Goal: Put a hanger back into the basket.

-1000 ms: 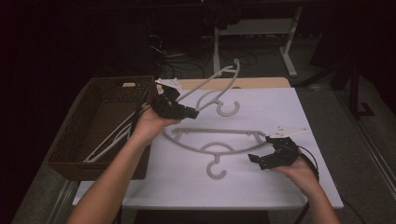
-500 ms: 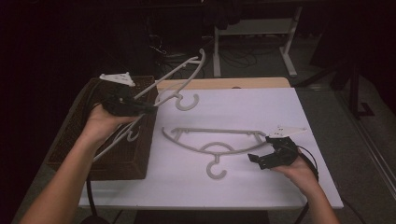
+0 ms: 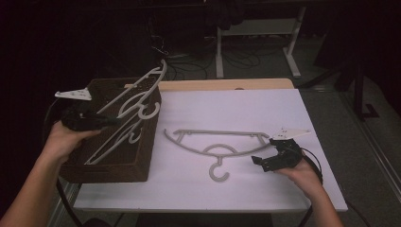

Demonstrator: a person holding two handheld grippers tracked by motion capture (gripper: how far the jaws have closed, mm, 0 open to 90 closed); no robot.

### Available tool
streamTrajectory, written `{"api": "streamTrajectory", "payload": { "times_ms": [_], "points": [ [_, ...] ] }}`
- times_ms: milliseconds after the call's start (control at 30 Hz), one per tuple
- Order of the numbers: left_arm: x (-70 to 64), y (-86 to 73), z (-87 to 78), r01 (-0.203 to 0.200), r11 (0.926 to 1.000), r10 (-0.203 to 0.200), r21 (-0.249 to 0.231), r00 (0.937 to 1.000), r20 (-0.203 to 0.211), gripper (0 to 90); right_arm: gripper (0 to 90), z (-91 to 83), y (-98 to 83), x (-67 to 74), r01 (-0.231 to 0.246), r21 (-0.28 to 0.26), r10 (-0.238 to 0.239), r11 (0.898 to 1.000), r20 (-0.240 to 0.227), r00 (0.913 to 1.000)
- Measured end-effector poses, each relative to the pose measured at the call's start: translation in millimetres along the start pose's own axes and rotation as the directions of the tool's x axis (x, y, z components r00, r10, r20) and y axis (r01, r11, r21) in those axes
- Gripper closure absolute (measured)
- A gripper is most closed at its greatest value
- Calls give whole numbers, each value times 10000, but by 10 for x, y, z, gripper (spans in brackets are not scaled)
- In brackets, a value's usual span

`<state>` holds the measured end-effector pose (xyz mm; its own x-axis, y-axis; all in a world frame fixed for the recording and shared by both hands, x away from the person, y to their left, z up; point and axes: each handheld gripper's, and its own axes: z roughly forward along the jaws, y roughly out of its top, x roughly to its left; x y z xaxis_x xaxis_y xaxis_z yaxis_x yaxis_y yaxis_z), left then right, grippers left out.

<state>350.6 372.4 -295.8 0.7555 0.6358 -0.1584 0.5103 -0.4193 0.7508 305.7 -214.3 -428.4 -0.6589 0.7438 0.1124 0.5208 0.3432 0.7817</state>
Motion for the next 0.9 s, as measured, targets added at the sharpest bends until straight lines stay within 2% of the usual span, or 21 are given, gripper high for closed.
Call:
{"api": "streamTrajectory", "payload": {
  "times_ms": [167, 300, 500, 567, 600, 633, 667, 900],
  "points": [
    [140, -259, -110, 322, 9993, -320, 178, 9994, -139, 823, 0, 8, 3, 3, -20, 13, 20, 10000, 22, 10000],
    [249, -411, -124, 571, 9976, -564, 390, 9982, -199, 822, 0, 15, 4, 0, -48, 32, 48, 10000, 25, 10000],
    [353, -522, -71, 877, 9939, -870, 666, 9961, -141, 820, 0, 18, 4, -1, -49, 48, 48, 10000, 58, 10000],
    [378, -546, -46, 946, 9919, -934, 850, 9955, -188, 816, 0, 15, 4, -2, -66, 32, 66, 10000, 61, 10000],
    [385, -556, -36, 861, 9925, -834, 867, 9959, -345, 810, 0, 13, 4, -2, -81, 25, 81, 10000, 58, 10000],
    [394, -565, -34, 824, 9933, -783, 815, 9956, -521, 779, 0, 11, 3, -4, -78, 20, 78, 10000, 62, 10000],
    [408, -571, -42, 933, 9932, -895, 701, 9945, -553, 722, 0, 9, 2, -6, -87, 23, 87, 10000, 70, 9999],
    [448, -558, -60, 1024, 9940, -990, 382, 9918, -811, 572, 0, 8, 4, -4, -84, 13, 84, 10000, 59, 9999]
  ]
}}
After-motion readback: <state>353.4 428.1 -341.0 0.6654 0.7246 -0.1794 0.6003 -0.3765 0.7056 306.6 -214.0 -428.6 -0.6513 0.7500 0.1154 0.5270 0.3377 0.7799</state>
